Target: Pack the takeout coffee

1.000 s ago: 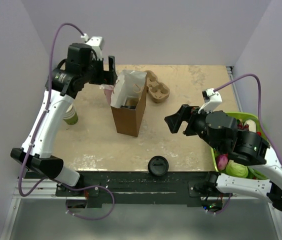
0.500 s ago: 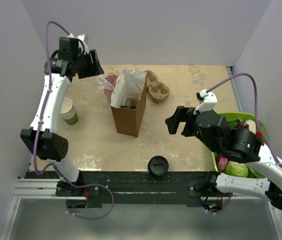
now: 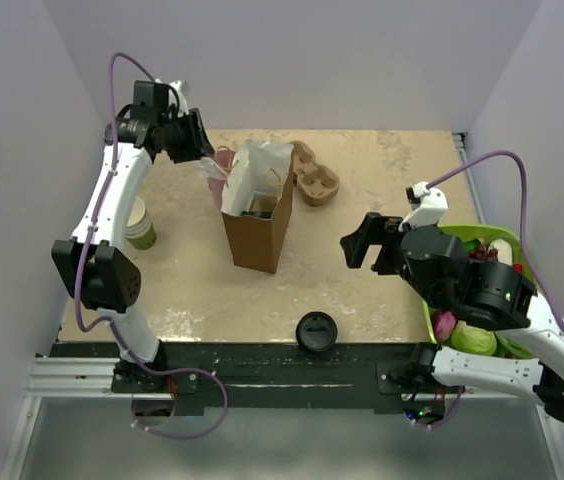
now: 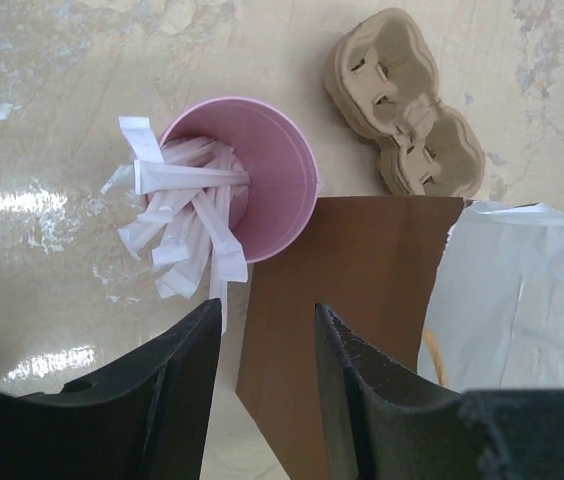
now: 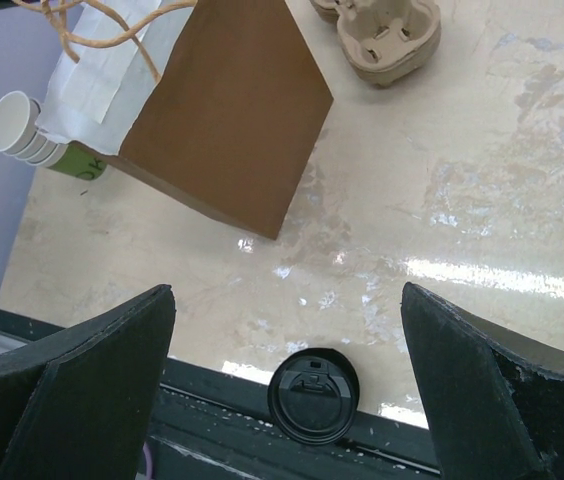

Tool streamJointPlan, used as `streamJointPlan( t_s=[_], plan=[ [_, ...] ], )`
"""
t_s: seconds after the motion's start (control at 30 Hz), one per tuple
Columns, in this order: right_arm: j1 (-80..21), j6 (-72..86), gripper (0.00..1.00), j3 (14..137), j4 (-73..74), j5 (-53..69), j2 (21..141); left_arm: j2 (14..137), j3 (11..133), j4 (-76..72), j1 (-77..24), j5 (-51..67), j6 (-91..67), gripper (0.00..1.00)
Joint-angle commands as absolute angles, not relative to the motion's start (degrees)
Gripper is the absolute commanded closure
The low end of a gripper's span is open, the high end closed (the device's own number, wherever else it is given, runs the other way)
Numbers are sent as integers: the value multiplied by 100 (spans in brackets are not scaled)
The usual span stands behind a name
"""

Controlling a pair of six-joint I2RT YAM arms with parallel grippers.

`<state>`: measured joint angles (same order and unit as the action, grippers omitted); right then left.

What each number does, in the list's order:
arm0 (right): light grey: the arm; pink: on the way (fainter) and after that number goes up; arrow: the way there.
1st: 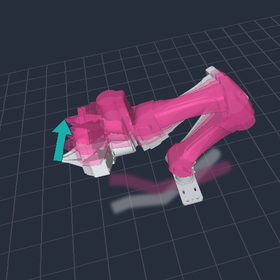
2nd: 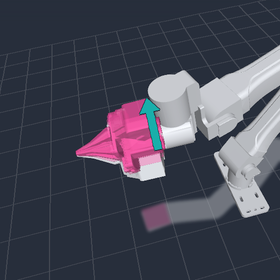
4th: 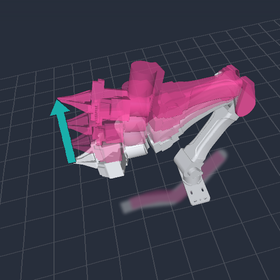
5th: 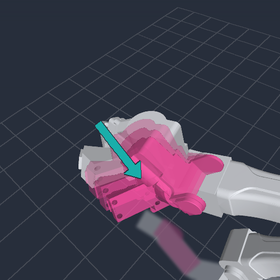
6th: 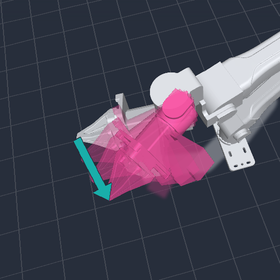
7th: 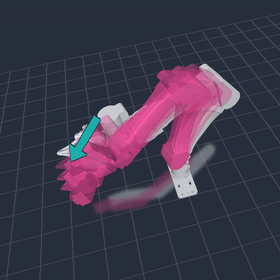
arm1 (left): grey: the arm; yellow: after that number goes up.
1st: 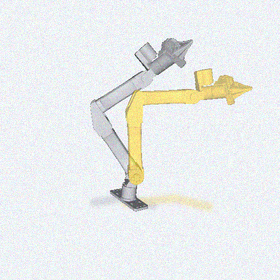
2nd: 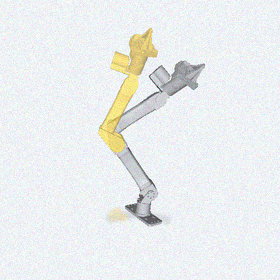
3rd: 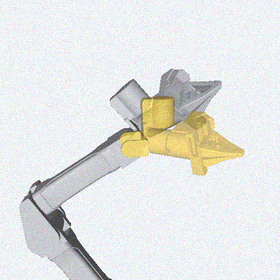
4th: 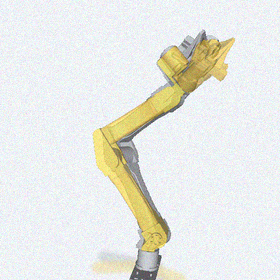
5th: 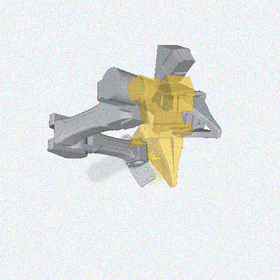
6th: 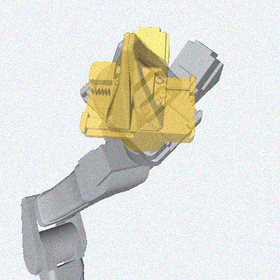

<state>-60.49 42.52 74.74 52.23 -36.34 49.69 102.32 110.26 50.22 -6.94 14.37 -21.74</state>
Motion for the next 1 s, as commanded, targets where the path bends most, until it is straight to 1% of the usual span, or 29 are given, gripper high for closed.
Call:
streamJointPlan(
  t_s=[0.0,0.2,0.3,0.73,0.83,0.93,0.97],
  plan=[
    [-6073,4430,2,7418,5265,-3902,4843,10274,10776,4755,-756,1433,-2276,54],
    [-6073,4474,2,7374,5309,-3937,4799,10371,10688,4641,-826,1354,-2329,55],
    [-6073,4509,2,7339,5317,-3955,4772,10397,10679,4588,-896,1134,-2399,57],
    [-6073,4702,2,7233,5423,-4113,4544,10679,10837,4860,-967,325,-2452,57],
    [-6073,4711,2,7216,5423,-4122,4535,10696,10793,4790,-984,456,-2443,58],
    [-6073,4728,2,7190,5423,-4113,4535,10731,10767,4676,-993,746,-2452,62],
    [-6073,4729,2,7189,5423,-4113,4526,10749,10758,4624,-993,799,-2470,64]
  ],
)
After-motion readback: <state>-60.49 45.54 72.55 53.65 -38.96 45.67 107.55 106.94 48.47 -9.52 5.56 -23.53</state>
